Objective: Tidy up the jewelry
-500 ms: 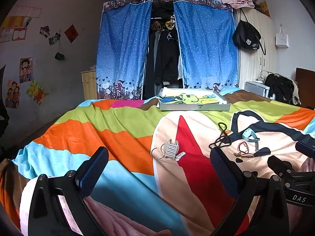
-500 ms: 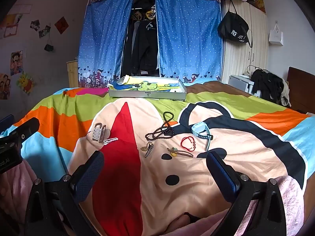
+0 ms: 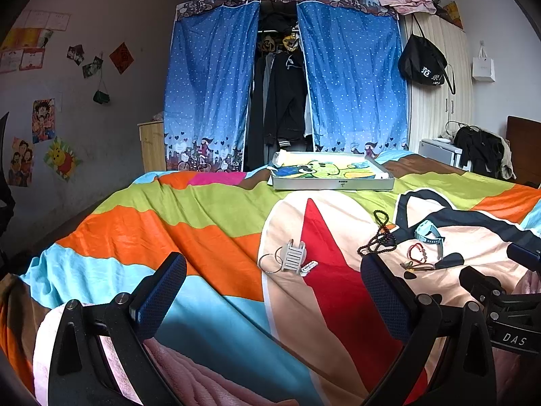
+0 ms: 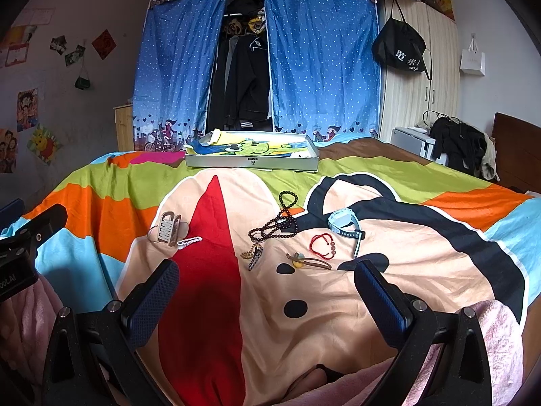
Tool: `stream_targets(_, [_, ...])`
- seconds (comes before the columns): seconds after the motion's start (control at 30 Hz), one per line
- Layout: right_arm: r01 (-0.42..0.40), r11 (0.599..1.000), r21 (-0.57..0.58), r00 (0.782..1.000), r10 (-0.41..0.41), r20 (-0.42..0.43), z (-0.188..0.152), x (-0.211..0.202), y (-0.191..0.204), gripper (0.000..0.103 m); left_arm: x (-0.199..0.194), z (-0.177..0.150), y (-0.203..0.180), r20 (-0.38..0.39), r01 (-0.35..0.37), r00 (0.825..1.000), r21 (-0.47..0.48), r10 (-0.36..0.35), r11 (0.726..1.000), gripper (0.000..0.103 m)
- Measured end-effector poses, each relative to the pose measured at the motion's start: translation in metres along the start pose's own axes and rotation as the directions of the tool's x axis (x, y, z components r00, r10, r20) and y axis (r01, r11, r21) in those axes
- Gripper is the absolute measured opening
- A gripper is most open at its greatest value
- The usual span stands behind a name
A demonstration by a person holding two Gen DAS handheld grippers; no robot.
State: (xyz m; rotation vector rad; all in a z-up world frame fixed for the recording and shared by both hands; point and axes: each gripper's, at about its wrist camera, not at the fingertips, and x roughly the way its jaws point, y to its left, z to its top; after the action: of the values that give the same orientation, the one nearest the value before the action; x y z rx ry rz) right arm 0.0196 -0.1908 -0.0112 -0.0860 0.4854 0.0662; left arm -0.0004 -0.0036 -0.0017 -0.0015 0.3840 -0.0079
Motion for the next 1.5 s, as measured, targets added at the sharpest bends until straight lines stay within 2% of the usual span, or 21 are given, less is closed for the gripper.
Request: stream_targets(1.5, [-0.002, 1.0, 0.005, 1.0, 0.002, -0.003, -0.0011, 0.0011, 0.0005, 0.103, 0.0013, 0.0003, -0.0027, -0.001, -0.001, 1.0, 0.002, 0.001, 1.0, 0.101])
